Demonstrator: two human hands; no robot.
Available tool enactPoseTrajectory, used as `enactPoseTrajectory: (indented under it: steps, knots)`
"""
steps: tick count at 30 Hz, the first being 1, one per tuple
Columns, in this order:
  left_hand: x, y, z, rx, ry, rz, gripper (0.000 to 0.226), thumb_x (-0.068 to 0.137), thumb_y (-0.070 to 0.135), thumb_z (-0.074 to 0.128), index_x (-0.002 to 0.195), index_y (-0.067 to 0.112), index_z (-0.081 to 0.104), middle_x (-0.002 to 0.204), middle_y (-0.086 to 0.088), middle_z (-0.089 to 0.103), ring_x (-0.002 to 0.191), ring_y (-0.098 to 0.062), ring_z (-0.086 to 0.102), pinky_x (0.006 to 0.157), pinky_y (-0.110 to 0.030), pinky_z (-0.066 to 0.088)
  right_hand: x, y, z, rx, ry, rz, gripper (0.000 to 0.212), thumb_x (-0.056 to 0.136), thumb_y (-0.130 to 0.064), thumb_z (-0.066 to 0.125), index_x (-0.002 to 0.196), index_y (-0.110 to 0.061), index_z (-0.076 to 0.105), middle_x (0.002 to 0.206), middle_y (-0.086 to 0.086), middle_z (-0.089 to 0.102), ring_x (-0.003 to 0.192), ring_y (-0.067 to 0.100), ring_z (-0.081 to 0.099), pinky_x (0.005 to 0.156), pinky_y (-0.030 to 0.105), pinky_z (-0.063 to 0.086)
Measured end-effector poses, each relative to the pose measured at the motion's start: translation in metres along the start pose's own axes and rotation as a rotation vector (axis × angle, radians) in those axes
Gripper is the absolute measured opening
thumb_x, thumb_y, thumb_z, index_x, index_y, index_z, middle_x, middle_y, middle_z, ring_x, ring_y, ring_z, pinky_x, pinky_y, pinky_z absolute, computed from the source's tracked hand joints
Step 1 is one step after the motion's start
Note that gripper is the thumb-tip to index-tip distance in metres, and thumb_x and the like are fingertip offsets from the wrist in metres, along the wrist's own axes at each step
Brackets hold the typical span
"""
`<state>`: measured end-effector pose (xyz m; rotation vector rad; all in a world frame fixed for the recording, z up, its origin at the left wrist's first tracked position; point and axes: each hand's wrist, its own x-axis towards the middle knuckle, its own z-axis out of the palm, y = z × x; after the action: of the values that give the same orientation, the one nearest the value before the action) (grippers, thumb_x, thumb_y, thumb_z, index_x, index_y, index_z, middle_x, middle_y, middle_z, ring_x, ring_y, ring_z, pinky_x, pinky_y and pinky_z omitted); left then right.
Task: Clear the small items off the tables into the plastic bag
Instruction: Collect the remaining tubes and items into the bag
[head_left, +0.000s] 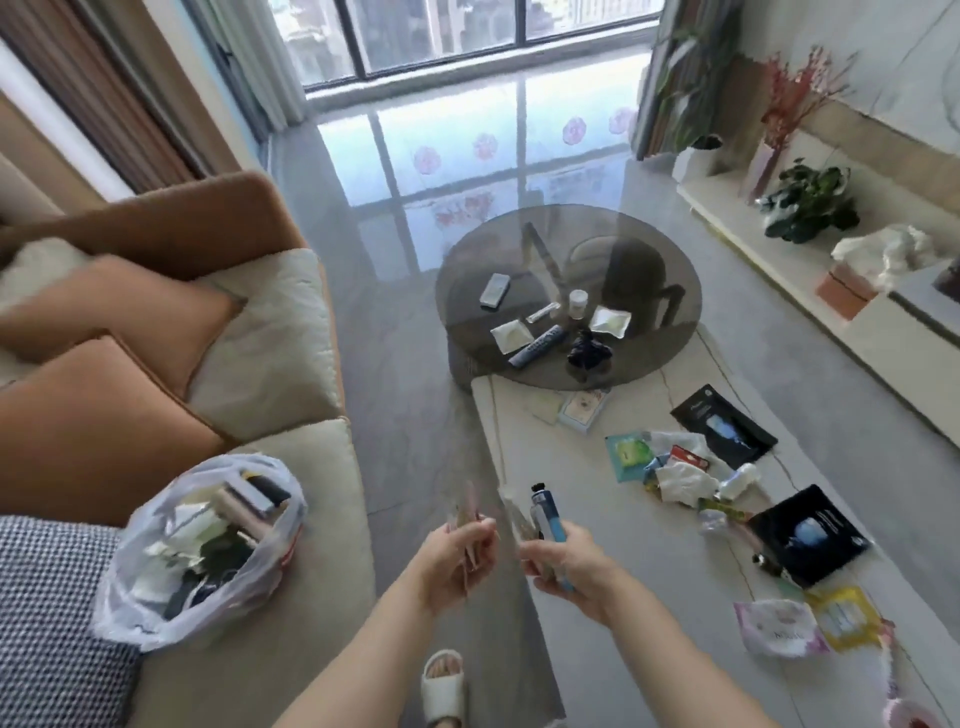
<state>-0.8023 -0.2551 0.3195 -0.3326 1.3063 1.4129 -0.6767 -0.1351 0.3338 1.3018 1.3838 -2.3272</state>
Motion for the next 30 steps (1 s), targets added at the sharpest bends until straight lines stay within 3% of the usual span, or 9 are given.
enactPoseTrajectory:
  steps: [6, 10, 13, 16, 20, 25, 27, 30]
  knots:
    - [-0.05, 0.044, -0.084, -0.132, 0.17, 0.157, 0.013, 0.087, 0.015, 0.063, 0.077, 0.017, 0.055, 0.049, 0.002, 0.05, 0.035, -0.007, 0.05, 0.036, -0.016, 0.043, 0.015, -0.025, 0.111, -0.197, -0.112, -0.04, 0.022, 0.08, -0.011, 0.071, 0.093, -0.011, 0.054, 0.071, 0.002, 0.059, 0.061, 0.011, 0.058, 0.064, 0.026, 0.046]
    - [-0.077, 0.066, -0.14, -0.222, 0.242, 0.217, 0.022, 0.087, 0.031, 0.063, 0.075, 0.019, 0.049, 0.053, 0.003, 0.045, 0.036, -0.005, 0.045, 0.033, -0.014, 0.037, 0.031, -0.033, 0.178, -0.276, -0.141, -0.029, 0.019, 0.081, -0.015, 0.071, 0.09, -0.011, 0.055, 0.07, 0.002, 0.056, 0.058, 0.01, 0.056, 0.06, 0.024, 0.047]
    - [-0.095, 0.084, -0.191, -0.265, 0.295, 0.245, 0.029, 0.085, 0.045, 0.06, 0.081, 0.019, 0.049, 0.056, 0.003, 0.041, 0.04, -0.005, 0.039, 0.034, -0.014, 0.032, 0.048, -0.036, 0.234, -0.301, -0.145, -0.001, 0.012, 0.083, -0.007, 0.065, 0.087, -0.011, 0.055, 0.071, 0.005, 0.056, 0.059, 0.014, 0.057, 0.052, 0.022, 0.05]
    - [-0.105, 0.101, -0.245, -0.284, 0.326, 0.255, 0.036, 0.082, 0.053, 0.06, 0.081, 0.017, 0.052, 0.057, 0.003, 0.043, 0.041, -0.006, 0.039, 0.033, -0.015, 0.032, 0.067, -0.042, 0.289, -0.36, -0.14, 0.003, 0.013, 0.083, 0.001, 0.056, 0.087, -0.011, 0.054, 0.07, 0.007, 0.056, 0.06, 0.016, 0.059, 0.054, 0.024, 0.048]
    - [-0.107, 0.119, -0.299, -0.384, 0.387, 0.218, 0.03, 0.084, 0.045, 0.065, 0.078, 0.016, 0.058, 0.051, 0.003, 0.051, 0.041, -0.007, 0.044, 0.039, -0.015, 0.04, 0.09, -0.045, 0.342, -0.43, -0.154, 0.041, 0.02, 0.079, 0.005, 0.058, 0.093, -0.009, 0.054, 0.073, 0.011, 0.057, 0.064, 0.018, 0.058, 0.051, 0.022, 0.049]
    - [-0.093, 0.127, -0.344, -0.472, 0.458, 0.121, 0.021, 0.089, 0.023, 0.064, 0.078, 0.007, 0.056, 0.059, -0.005, 0.054, 0.043, -0.013, 0.054, 0.042, -0.021, 0.049, 0.119, -0.04, 0.386, -0.532, -0.138, 0.098, 0.035, 0.075, 0.004, 0.064, 0.108, -0.006, 0.055, 0.086, 0.015, 0.06, 0.073, 0.023, 0.06, 0.053, 0.026, 0.05]
    - [-0.085, 0.127, -0.355, -0.451, 0.497, 0.107, 0.018, 0.09, 0.019, 0.062, 0.08, 0.005, 0.055, 0.056, -0.005, 0.056, 0.046, -0.014, 0.053, 0.044, -0.021, 0.047, 0.135, -0.039, 0.399, -0.555, -0.109, 0.111, 0.037, 0.074, 0.006, 0.064, 0.109, -0.004, 0.054, 0.085, 0.017, 0.059, 0.071, 0.024, 0.06, 0.055, 0.029, 0.051]
    - [-0.072, 0.127, -0.37, -0.474, 0.541, 0.083, 0.015, 0.091, 0.015, 0.061, 0.082, 0.005, 0.054, 0.051, -0.004, 0.056, 0.046, -0.014, 0.052, 0.049, -0.023, 0.047, 0.158, -0.037, 0.416, -0.623, -0.101, 0.18, 0.039, 0.077, 0.007, 0.065, 0.11, -0.004, 0.048, 0.088, 0.02, 0.058, 0.058, 0.019, 0.058, 0.045, 0.024, 0.049]
